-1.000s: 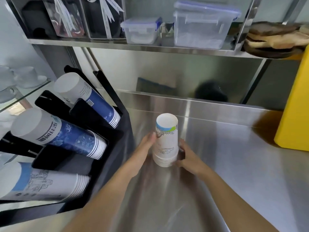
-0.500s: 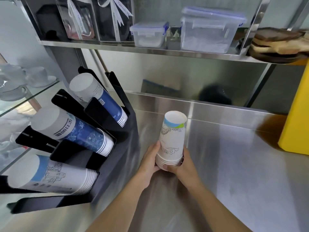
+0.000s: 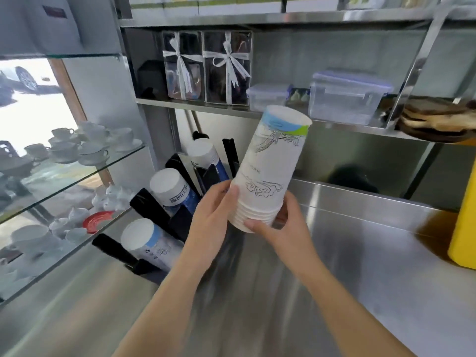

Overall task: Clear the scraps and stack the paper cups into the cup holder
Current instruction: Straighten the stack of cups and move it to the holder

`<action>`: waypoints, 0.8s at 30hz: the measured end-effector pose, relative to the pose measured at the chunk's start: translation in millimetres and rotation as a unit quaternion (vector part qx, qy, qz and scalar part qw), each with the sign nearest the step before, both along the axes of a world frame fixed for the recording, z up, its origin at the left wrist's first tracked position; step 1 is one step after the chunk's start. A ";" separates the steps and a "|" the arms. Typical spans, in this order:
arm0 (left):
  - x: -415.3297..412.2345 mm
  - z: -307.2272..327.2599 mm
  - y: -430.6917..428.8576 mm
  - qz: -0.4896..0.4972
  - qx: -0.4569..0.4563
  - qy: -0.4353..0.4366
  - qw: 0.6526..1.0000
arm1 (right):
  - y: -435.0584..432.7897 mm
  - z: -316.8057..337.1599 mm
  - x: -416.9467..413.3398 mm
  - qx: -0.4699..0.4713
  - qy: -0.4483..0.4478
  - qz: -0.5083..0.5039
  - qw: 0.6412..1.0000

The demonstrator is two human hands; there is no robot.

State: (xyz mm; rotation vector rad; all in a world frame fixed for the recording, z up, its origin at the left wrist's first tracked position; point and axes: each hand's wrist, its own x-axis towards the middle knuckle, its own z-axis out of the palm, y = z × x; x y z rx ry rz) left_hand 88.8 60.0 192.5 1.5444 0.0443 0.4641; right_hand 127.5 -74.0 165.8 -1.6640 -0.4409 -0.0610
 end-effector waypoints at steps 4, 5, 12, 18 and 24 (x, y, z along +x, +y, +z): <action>-45.0 33.8 22.8 0.077 0.053 -0.059 0.994 | 28.7 31.3 -32.5 0.031 -0.008 0.048 0.998; -55.0 39.4 29.1 0.103 0.063 -0.058 0.991 | 36.3 35.4 -40.4 0.028 -0.015 0.059 0.998; -102.9 47.4 78.1 0.176 0.055 -0.012 0.983 | 89.5 45.2 -72.6 -0.045 -0.064 0.114 0.990; -103.6 33.3 115.0 0.171 0.019 0.049 0.984 | 125.6 40.7 -76.2 -0.127 -0.096 0.102 0.982; -93.2 26.4 135.1 0.140 -0.046 0.071 0.987 | 154.5 22.5 -63.2 -0.206 -0.117 0.075 0.969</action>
